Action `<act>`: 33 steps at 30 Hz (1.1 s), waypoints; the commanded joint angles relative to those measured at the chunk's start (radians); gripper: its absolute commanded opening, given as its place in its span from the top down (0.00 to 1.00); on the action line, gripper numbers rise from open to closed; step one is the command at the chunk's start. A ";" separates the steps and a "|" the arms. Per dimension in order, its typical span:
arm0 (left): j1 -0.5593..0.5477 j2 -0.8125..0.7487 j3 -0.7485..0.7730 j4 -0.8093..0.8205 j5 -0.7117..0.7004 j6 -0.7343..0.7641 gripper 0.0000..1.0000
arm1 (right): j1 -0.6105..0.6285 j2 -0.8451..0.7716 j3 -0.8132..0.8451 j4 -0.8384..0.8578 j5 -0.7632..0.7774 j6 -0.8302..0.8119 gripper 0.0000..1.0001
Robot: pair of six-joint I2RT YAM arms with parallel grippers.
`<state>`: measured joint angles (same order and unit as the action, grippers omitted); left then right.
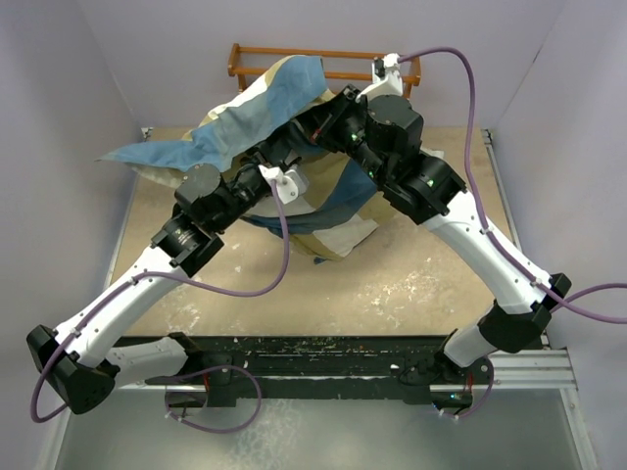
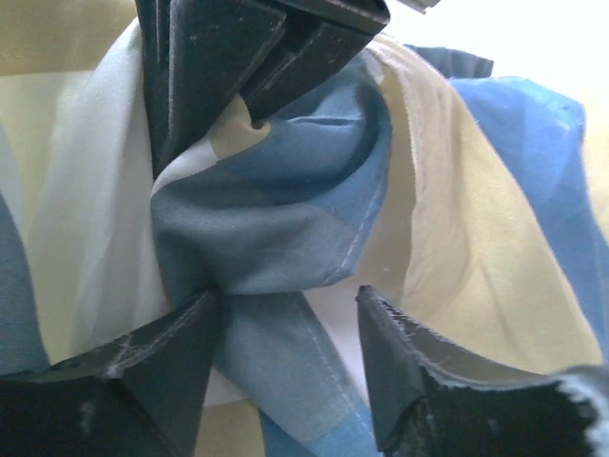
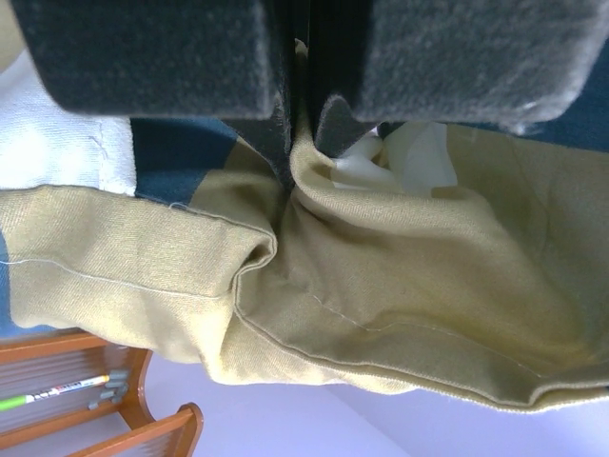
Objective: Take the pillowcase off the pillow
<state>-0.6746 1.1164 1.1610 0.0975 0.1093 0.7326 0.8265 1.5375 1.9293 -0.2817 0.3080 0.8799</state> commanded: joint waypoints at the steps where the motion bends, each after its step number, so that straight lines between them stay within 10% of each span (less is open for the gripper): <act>1: 0.001 0.021 0.038 0.088 -0.096 -0.005 0.43 | 0.019 -0.071 0.004 0.111 0.017 0.016 1.00; 6: 0.003 0.054 0.038 0.176 -0.177 0.043 0.59 | 0.029 -0.079 -0.006 0.115 0.018 0.011 1.00; 12: 0.005 0.040 0.065 0.239 -0.203 0.038 1.00 | 0.029 -0.113 -0.025 0.090 0.019 -0.031 1.00; 23: 0.005 -0.004 0.315 0.034 -0.112 -0.029 1.00 | -0.048 -0.157 -0.087 0.092 -0.018 -0.193 0.87; 33: 0.003 0.059 0.455 -0.091 -0.019 -0.095 1.00 | -0.050 -0.311 -0.238 0.215 0.090 -0.406 0.44</act>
<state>-0.6746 1.1633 1.5230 -0.0284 0.0505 0.6731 0.7742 1.3052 1.7119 -0.1696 0.3302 0.6121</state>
